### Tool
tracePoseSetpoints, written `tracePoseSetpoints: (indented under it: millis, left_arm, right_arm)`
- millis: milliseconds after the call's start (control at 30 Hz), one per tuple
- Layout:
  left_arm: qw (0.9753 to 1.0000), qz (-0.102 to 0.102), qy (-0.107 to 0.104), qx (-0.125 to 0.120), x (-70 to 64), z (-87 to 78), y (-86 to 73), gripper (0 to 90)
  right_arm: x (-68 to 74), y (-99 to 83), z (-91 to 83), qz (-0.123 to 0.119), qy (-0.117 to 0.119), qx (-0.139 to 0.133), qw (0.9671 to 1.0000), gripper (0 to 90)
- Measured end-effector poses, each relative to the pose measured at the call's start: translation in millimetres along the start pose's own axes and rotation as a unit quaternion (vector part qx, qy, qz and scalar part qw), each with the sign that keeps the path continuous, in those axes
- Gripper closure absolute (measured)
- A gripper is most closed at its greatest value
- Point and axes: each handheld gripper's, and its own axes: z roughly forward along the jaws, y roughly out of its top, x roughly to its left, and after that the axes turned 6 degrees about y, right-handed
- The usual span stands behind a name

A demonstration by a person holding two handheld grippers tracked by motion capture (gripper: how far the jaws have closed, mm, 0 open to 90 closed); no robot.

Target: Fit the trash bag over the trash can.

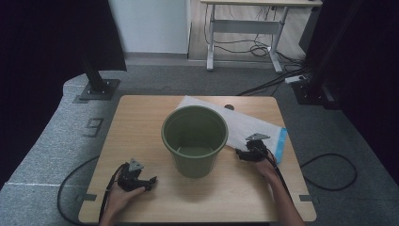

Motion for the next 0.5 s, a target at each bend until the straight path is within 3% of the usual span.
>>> tracePoseSetpoints:
  millis: [33, 67, 133, 167, 233, 400, 500]
  left_arm:
    - [1.0000, 0.000, 0.000, 0.000, 0.0, 0.0, 0.0, 13.7]
    - [1.0000, 0.000, 0.000, 0.000, 0.5, 0.1, 0.1, 13.6]
    - [1.0000, -0.001, 0.000, -0.001, 0.3, 0.1, -0.1, 13.7]
    - [1.0000, -0.001, 0.000, -0.001, 0.3, 0.1, -0.1, 13.8]
    - [1.0000, 0.001, 0.003, 0.000, -0.5, -0.8, -0.3, 13.9]
    - [1.0000, 0.001, 0.004, 0.001, -0.3, -1.8, -1.2, 13.9]
    - [1.0000, 0.002, 0.004, 0.001, -0.4, -2.2, -1.5, 14.0]
  right_arm:
    - [0.0, 0.0, 0.0, 0.000, 0.000, 0.000, 1.0000, 37.9]
    - [-0.8, 0.2, -1.4, 0.010, 0.005, -0.002, 0.9999, 57.3]
    - [-0.8, 0.6, -3.8, -0.002, -0.009, 0.002, 1.0000, 74.8]
    - [-0.8, 0.6, -3.8, -0.002, -0.009, 0.002, 1.0000, 74.8]
    - [-2.7, -2.9, -9.0, 0.008, 0.008, 0.005, 0.9999, 88.1]
    - [1.6, -20.0, -33.2, 0.004, 0.007, -0.017, 0.9998, 88.5]
    - [1.0, -40.3, -61.2, 0.024, 0.009, -0.031, 0.9992, 88.5]
